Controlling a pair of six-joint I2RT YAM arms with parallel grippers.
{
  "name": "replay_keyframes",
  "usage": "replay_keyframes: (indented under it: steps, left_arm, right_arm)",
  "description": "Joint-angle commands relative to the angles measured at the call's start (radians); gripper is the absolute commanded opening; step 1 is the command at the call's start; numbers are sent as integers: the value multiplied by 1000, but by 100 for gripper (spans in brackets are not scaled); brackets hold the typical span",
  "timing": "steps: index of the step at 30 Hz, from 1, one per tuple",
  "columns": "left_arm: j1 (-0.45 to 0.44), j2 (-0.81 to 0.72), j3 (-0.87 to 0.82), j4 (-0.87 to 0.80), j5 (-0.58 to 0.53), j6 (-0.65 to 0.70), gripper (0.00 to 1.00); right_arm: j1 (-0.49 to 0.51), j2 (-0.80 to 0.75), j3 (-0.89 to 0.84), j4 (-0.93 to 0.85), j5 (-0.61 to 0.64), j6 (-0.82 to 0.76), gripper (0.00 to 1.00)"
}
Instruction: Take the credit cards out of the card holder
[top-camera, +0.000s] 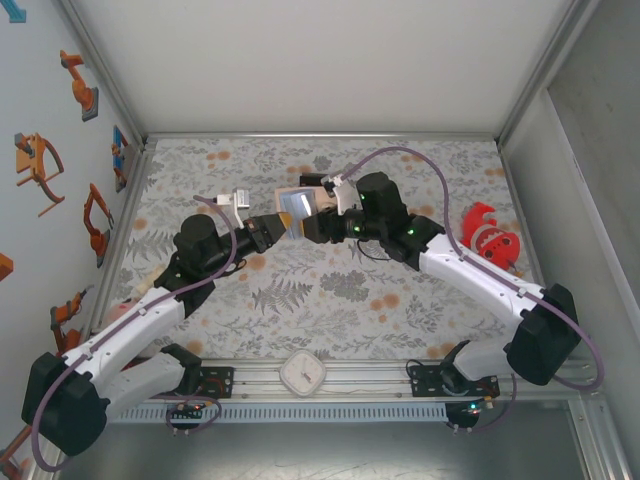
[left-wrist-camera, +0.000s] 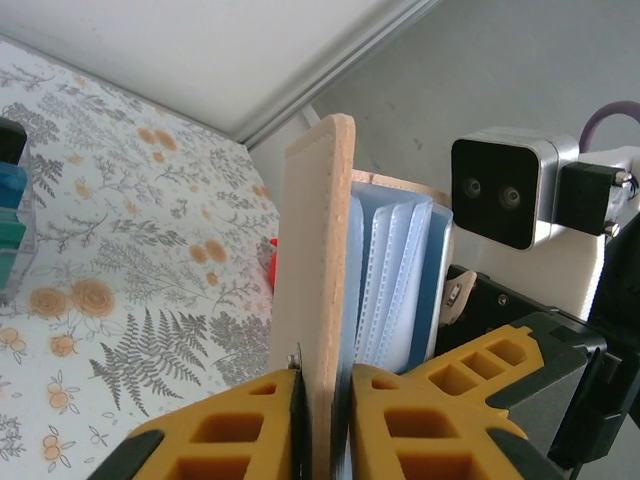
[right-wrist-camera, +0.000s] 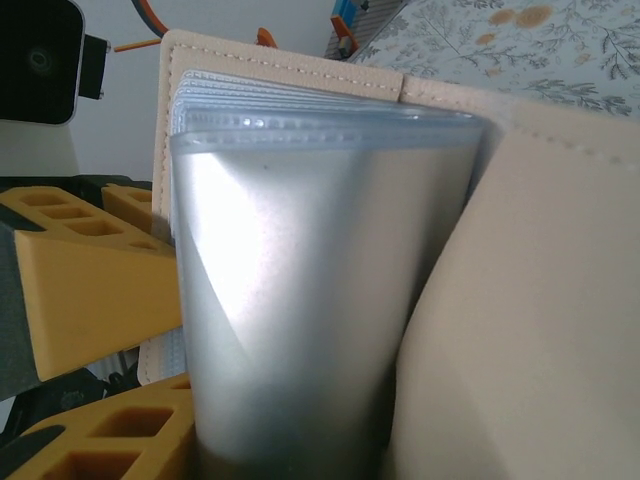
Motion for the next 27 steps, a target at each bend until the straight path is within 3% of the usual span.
replay_keyframes:
  steps: [1, 2, 6, 10, 12, 20, 27]
  left_arm:
    - [-7, -20, 30, -1, 13, 18, 8]
    - [-7, -20, 31, -1, 12, 15, 5]
    - [-7, -14, 36, 11, 11, 2, 0]
    - [-7, -6, 41, 31, 21, -10, 0]
    - [-7, -1, 43, 41, 24, -19, 0]
    - [-7, 13, 44, 69, 27, -40, 0]
    - [-7, 21, 41, 84, 29, -53, 0]
  right_arm:
    - [5, -26, -5, 43, 1, 15, 0]
    - [5, -25, -6, 43, -6, 13, 1]
    - [5, -22, -19, 66, -72, -3, 26]
    - [5, -19, -25, 62, -86, -19, 35]
    - [5, -13, -22, 58, -97, -28, 45]
    - [7, 10, -10, 40, -114, -45, 62]
    - [8, 12, -12, 23, -103, -54, 65]
